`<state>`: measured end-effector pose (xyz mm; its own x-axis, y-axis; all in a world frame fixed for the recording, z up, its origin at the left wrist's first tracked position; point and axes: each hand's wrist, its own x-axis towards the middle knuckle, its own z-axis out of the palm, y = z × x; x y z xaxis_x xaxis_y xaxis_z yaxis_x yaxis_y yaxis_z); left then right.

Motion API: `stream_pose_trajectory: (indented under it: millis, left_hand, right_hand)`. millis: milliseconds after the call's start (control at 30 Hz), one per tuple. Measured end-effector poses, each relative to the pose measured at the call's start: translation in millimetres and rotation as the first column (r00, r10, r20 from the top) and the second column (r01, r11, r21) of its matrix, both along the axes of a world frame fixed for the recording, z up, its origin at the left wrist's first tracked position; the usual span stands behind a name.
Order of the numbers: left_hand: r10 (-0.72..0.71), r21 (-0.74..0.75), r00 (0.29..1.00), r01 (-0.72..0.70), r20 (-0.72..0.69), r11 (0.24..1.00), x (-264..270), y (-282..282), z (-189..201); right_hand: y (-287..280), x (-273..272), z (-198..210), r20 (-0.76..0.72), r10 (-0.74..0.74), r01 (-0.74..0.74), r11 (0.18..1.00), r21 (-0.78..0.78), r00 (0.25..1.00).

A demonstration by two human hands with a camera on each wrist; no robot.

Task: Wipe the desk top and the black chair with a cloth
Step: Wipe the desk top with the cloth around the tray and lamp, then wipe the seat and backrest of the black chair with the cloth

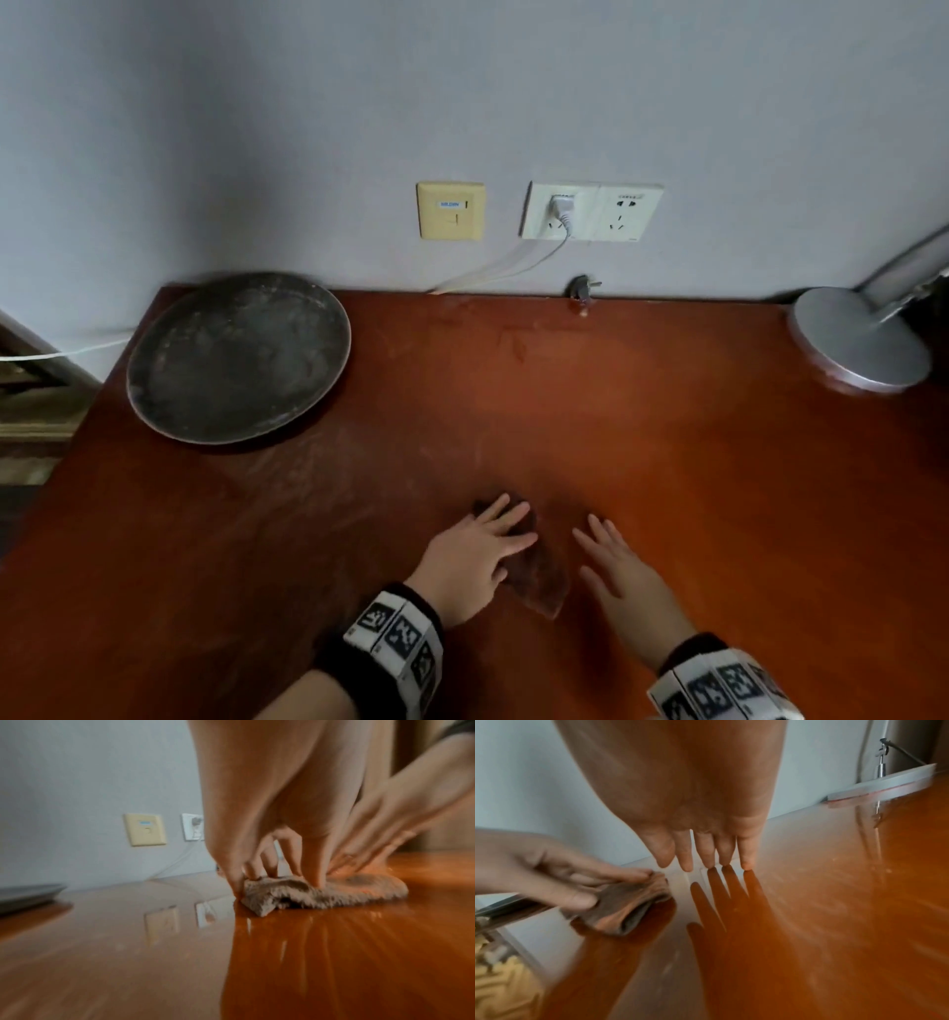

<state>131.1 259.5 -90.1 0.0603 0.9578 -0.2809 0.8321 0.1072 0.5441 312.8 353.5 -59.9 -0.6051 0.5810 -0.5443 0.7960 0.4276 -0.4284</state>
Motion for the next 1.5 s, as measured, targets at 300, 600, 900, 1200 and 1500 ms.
stream_pose_trajectory:
  millis: [300,600,900,1200,1500]
  left_hand:
    - [0.531,0.119,0.790,-0.585,0.306,0.802,31,-11,8]
    - [0.643,-0.164,0.765,-0.630,0.038,0.759,33,-4,1]
    - [0.559,-0.258,0.616,-0.511,0.555,0.820,27,33,25]
    - [0.173,-0.290,0.746,0.028,0.643,0.957,106,68,52]
    - [-0.314,-0.227,0.778,0.497,0.544,0.838,262,36,54]
  right_hand:
    - [-64,12,-18,-0.283,-0.219,0.251,0.964,0.081,0.934]
    - [-58,9,-27,-0.285,-0.644,0.613,0.764,-0.201,0.710]
    - [-20,0,-22,-0.391,-0.760,0.635,0.649,-0.418,0.519]
    - [-40,82,0,-0.502,-0.833,0.617,0.527,-0.585,0.235]
    - [-146,222,1,-0.439,-0.881,0.758,0.162,-0.631,-0.177]
